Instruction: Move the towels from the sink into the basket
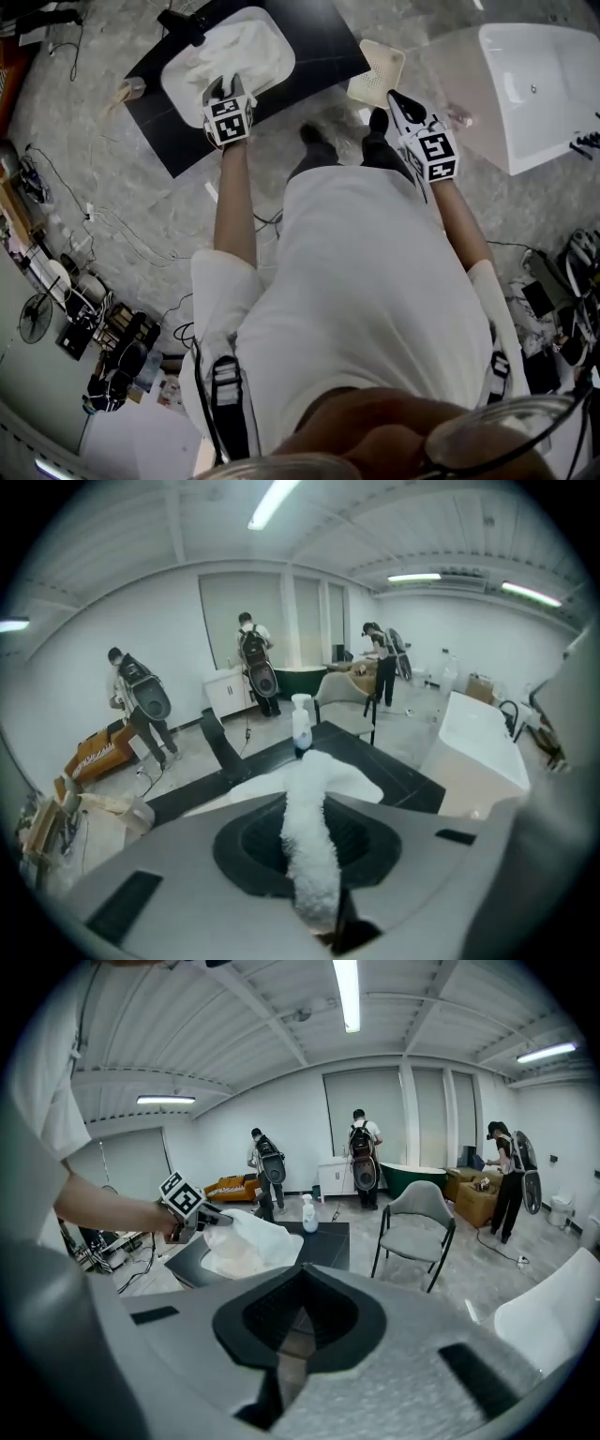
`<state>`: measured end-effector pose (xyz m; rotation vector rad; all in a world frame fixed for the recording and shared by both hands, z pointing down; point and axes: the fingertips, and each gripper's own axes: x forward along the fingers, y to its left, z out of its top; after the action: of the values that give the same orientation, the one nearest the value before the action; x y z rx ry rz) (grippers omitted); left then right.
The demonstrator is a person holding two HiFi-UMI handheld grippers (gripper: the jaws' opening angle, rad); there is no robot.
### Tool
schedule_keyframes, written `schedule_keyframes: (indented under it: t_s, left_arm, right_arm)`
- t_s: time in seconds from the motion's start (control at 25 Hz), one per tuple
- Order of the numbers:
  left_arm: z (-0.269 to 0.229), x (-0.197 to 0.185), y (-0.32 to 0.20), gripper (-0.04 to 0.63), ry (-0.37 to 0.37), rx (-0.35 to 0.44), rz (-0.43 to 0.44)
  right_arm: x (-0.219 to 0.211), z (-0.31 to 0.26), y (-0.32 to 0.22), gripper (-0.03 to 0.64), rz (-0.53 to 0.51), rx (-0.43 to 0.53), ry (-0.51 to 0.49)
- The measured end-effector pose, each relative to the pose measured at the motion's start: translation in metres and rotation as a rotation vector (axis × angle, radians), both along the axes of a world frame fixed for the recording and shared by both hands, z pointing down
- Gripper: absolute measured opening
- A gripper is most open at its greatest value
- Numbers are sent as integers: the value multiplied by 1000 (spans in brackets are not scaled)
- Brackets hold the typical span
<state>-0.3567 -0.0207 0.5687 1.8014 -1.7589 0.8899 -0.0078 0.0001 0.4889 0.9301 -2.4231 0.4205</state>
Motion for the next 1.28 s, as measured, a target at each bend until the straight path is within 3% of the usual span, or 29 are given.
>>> schedule_keyframes:
  t_s: [0.2,0.52,0.84,1.12,1.28]
  left_arm:
    - [-80,0,0,55,46,181,-53]
    - [-191,3,12,55,148,399,-83]
    - [-255,21,22,55,226,517,-61]
    - [-319,10,26,55,227,630,-70]
    - [-363,9,35,55,241,732,-59]
  right_arm:
    - [5,-11,-12,-3,-22,32,-26]
    - [6,-37,-29,-3,-71,82,-63]
    - [-4,-58,-45,-3,-129,131,-99]
    - [-25,-68,-53,-3,-196,150,-107]
    - [-35,-66,-54,-3,-234,157,-115]
